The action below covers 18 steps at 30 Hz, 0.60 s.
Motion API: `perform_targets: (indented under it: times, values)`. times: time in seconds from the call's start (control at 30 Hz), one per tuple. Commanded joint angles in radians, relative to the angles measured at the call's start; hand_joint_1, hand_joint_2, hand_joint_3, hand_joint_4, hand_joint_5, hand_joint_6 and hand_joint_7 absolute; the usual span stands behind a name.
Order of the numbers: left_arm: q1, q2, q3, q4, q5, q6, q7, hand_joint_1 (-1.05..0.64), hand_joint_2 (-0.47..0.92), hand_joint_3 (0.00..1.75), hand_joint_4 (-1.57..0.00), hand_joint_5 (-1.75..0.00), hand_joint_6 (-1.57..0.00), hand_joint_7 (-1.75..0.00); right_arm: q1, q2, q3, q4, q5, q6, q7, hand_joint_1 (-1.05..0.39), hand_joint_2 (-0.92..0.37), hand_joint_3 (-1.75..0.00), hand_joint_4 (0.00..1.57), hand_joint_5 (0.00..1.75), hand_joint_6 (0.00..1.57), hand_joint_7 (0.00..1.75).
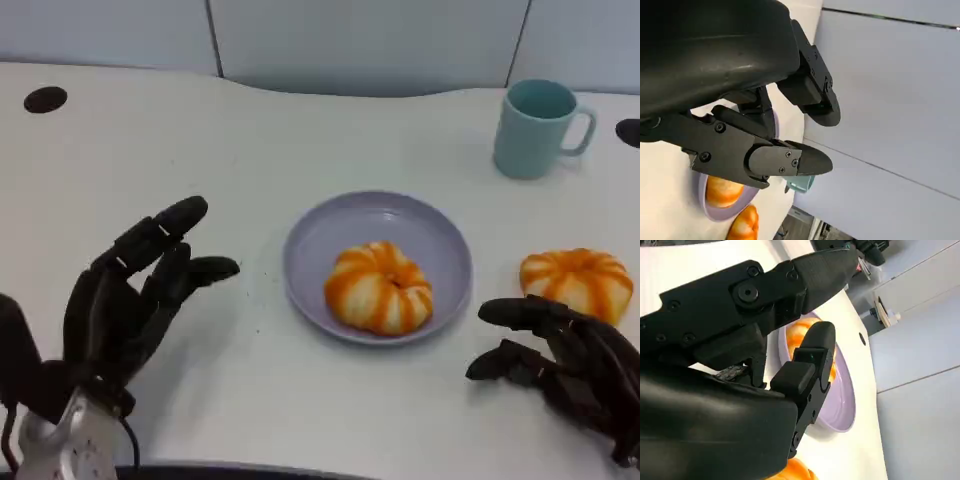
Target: Grasp the bread from the table and place it into the plate.
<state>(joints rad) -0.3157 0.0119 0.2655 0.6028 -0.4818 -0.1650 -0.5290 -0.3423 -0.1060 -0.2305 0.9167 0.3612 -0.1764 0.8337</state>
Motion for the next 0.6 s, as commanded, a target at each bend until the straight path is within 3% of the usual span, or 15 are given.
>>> perform_targets:
  times: [0.03, 0.23, 0.47, 0.6]
  values:
    - [0.052, 0.009, 0.019, -0.06, -0.009, 0.061, 0.04, -0.47, 0.92, 0.33, -0.56, -1.27, -0.83, -0.28, 0.037, -0.011, 0.006, -0.012, -0.015, 0.018, -0.018, -0.4, -0.92, -0.08, 0.67, 1.07, 0.81, 0.54]
    - [0.11, 0.001, 0.023, -0.125, -0.011, 0.157, 0.072, -0.43, 0.91, 0.3, -0.65, -1.28, -0.85, -0.41, 0.041, -0.011, 0.003, -0.024, -0.005, 0.032, -0.01, -0.38, -0.92, -0.11, 0.66, 1.09, 0.8, 0.56]
    - [0.168, -0.005, 0.005, -0.181, 0.028, 0.206, 0.121, -0.42, 0.63, 0.77, -0.68, -1.43, -0.67, -0.81, 0.038, -0.013, 0.004, -0.017, -0.012, 0.014, -0.001, -0.39, -0.92, -0.12, 0.65, 1.1, 0.79, 0.56]
    - [0.194, -0.013, 0.004, -0.209, 0.028, 0.258, 0.164, -0.45, 0.62, 0.8, -0.66, -1.53, -0.64, -0.93, 0.044, -0.012, 0.006, -0.032, -0.013, 0.026, -0.013, -0.39, -0.92, -0.1, 0.65, 1.11, 0.79, 0.57]
